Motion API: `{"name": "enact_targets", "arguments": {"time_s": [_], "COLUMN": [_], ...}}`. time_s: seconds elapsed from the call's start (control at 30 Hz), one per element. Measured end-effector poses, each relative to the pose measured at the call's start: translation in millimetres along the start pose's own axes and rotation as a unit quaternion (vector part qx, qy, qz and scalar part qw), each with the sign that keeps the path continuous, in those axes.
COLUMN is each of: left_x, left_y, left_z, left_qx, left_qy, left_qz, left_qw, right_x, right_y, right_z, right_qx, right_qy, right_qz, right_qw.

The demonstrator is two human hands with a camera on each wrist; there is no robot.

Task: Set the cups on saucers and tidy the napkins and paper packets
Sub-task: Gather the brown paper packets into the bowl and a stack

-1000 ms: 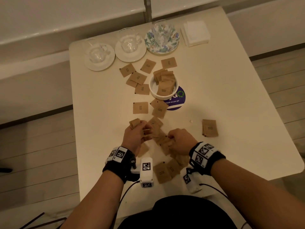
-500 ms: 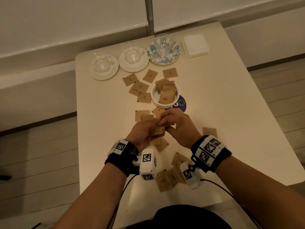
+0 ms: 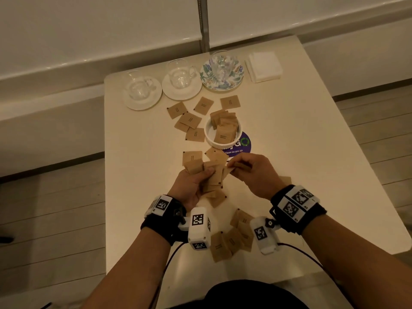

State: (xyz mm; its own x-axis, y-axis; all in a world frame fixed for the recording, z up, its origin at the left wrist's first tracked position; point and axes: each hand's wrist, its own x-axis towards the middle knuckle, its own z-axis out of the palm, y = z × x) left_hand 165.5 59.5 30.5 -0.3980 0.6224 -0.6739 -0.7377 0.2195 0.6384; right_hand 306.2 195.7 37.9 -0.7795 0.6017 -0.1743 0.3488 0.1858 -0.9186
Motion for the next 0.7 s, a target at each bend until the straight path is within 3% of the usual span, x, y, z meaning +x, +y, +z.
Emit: {"name": "enact_targets", "arguments": {"time_s": [0.27, 0.43, 0.57, 0.7], "left_x": [4, 6, 4, -1], "left_y": [9, 8, 8, 6], "left_z": [-24, -23, -19, -11], "left_qx": [0.015, 0.021, 0.032, 0.058], "left_qy": [0.050, 0.093, 0.065, -0.009], "left_qz": [0.004, 0.054, 0.063, 0.062], "left_qw": [0.999, 0.994, 0.995, 0.996], "right_x": [4, 6, 12, 21], "right_y": [-1, -3, -10, -20], "right_z": [-12, -1, 2, 2], "right_qx": [0.016, 0.054, 0.001, -0.059], "right_qy": [0.004, -0.029, -0.069, -0.095], "right_qz": [0.043, 0.106, 0.089, 0.071], "right_qw": [0.999, 0.992, 0.994, 0.991]}}
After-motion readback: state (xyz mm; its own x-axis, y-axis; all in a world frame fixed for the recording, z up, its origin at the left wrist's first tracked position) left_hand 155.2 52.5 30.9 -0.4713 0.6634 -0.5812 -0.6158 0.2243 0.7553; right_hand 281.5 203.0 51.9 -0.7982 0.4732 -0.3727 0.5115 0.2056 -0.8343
